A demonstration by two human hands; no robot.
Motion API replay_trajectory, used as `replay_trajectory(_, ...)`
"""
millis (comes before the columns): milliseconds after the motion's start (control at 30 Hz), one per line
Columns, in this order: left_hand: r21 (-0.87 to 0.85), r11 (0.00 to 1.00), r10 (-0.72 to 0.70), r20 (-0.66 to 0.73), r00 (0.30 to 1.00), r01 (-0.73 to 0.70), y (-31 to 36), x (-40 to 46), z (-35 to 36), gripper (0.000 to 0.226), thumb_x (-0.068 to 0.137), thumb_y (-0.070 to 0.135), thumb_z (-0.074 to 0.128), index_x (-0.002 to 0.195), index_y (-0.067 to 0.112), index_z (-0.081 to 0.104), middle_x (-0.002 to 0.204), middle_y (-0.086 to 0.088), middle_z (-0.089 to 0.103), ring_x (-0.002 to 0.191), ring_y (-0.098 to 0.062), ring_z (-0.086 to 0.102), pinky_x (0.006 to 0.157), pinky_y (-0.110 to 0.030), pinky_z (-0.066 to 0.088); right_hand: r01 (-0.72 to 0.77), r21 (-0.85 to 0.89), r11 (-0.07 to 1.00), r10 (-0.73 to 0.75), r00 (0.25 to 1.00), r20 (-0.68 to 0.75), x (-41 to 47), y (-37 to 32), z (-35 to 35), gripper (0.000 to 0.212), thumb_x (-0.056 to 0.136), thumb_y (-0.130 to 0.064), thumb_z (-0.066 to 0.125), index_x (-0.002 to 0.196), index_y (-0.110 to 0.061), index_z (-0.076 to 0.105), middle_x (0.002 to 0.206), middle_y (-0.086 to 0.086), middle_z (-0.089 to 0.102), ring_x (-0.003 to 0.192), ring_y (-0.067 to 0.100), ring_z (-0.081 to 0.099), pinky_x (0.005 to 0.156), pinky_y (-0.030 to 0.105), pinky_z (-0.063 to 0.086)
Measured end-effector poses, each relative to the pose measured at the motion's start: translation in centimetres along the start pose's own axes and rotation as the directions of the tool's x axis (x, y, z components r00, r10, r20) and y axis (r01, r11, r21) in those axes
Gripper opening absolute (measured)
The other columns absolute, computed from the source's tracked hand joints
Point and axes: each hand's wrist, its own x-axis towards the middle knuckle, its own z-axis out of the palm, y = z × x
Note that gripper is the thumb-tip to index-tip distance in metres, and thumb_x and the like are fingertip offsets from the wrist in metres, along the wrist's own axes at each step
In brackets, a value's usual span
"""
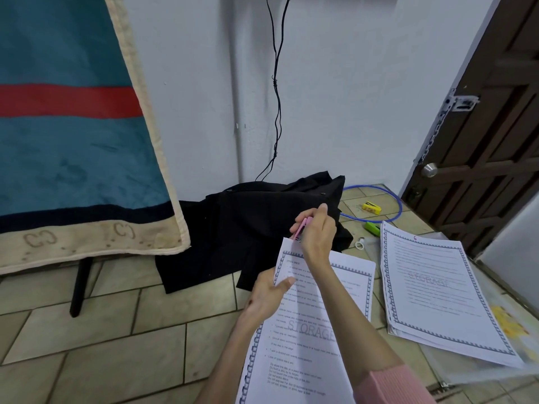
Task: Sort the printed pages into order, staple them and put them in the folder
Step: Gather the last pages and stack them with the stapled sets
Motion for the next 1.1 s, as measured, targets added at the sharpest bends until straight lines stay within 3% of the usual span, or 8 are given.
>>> replay_trajectory(167,-0.012,1.0,0.007,0.001,1.0,-0.007,0.3,-0.1,-0.2,0.016,0.094,0.013,0.051,0.097,0.023,0.063,0.094,0.01,0.069,0.09,-0.006,0.067,0.073,-0.018,0.053,-0.013,0.022,1.0,0.014,0.999,-0.033,0.3,-0.1,-0.1,0.064,0.103,-0.028,0.019,0.055,-0.008,0.056,0.049,0.009,0.059,0.042,0.018,0.057,0.049,0.024,0.048)
replay_trajectory(300,-0.011,0.999,0.031,0.014,0.999,-0.031,0.6,-0.2,-0.2,0.014,0.094,0.013,0.052,0.096,0.022,0.063,0.09,0.013,0.068,0.082,-0.002,0.066,0.065,-0.011,0.051,0.048,-0.118,0.992,-0.054,0.997,-0.055,0.6,0.3,0.1,0.065,0.099,-0.029,0.018,0.056,-0.006,0.06,0.051,0.011,0.062,0.051,0.018,0.059,0.061,0.028,0.048)
replay_trajectory(400,0.001,0.999,0.037,0.017,0.999,-0.037,0.6,-0.1,-0.1,0.013,0.094,0.014,0.053,0.099,0.019,0.063,0.091,0.01,0.068,0.084,-0.004,0.067,0.066,-0.013,0.052,0.047,-0.113,0.992,-0.058,0.994,-0.093,0.5,0.3,0.1,0.064,0.096,-0.032,0.017,0.055,-0.007,0.059,0.05,0.009,0.061,0.051,0.017,0.058,0.061,0.028,0.048)
replay_trajectory(567,0.002,1.0,0.027,0.015,1.0,-0.027,0.8,0.1,0.2,0.015,0.093,0.013,0.052,0.101,0.019,0.063,0.091,0.012,0.068,0.083,-0.001,0.066,0.066,-0.01,0.05,0.126,-0.245,0.961,-0.125,0.992,0.018,0.0,0.5,0.3,0.065,0.102,-0.021,0.022,0.048,-0.011,0.057,0.044,-0.004,0.053,0.046,0.002,0.054,0.057,0.017,0.038)
replay_trajectory(700,0.01,0.999,0.038,0.005,0.999,-0.038,0.8,0.3,0.2,0.011,0.093,0.013,0.053,0.098,0.015,0.063,0.089,0.011,0.068,0.078,0.002,0.065,0.063,-0.008,0.049,0.155,-0.301,0.941,-0.139,0.988,0.074,-0.3,0.2,0.7,0.067,0.102,-0.024,0.023,0.043,-0.012,0.051,0.043,-0.003,0.05,0.047,0.008,0.051,0.058,0.023,0.04)
replay_trajectory(833,0.03,0.999,0.027,0.011,1.0,-0.028,0.4,0.5,0.3,0.014,0.093,0.015,0.054,0.103,0.012,0.063,0.092,0.009,0.068,0.084,-0.001,0.065,0.065,-0.008,0.049,0.115,-0.382,0.917,-0.103,0.993,0.05,0.0,0.4,1.0,0.073,0.098,-0.043,0.017,0.051,-0.001,0.055,0.053,0.009,0.059,0.058,0.023,0.059,0.063,0.031,0.044)
replay_trajectory(933,0.037,0.999,0.02,0.008,1.0,-0.021,0.2,0.6,0.4,0.016,0.093,0.016,0.054,0.105,0.012,0.064,0.092,0.01,0.069,0.086,-0.001,0.065,0.067,-0.009,0.049,0.143,-0.43,0.891,-0.135,0.99,0.05,-0.2,0.2,1.2,0.07,0.1,-0.043,0.02,0.048,-0.003,0.045,0.047,0.008,0.051,0.049,0.02,0.05,0.051,0.029,0.035)
replay_trajectory(1100,0.057,0.998,0.019,0.007,1.0,-0.019,-0.1,0.7,0.4,0.01,0.093,0.018,0.054,0.099,0.02,0.063,0.089,0.012,0.068,0.088,-0.004,0.066,0.073,-0.014,0.05,0.169,-0.412,0.895,-0.145,0.985,0.089,-0.7,-0.4,1.0,0.062,0.1,-0.042,0.026,0.045,-0.014,0.025,0.041,-0.001,0.031,0.041,0.011,0.03,0.047,0.025,0.027)
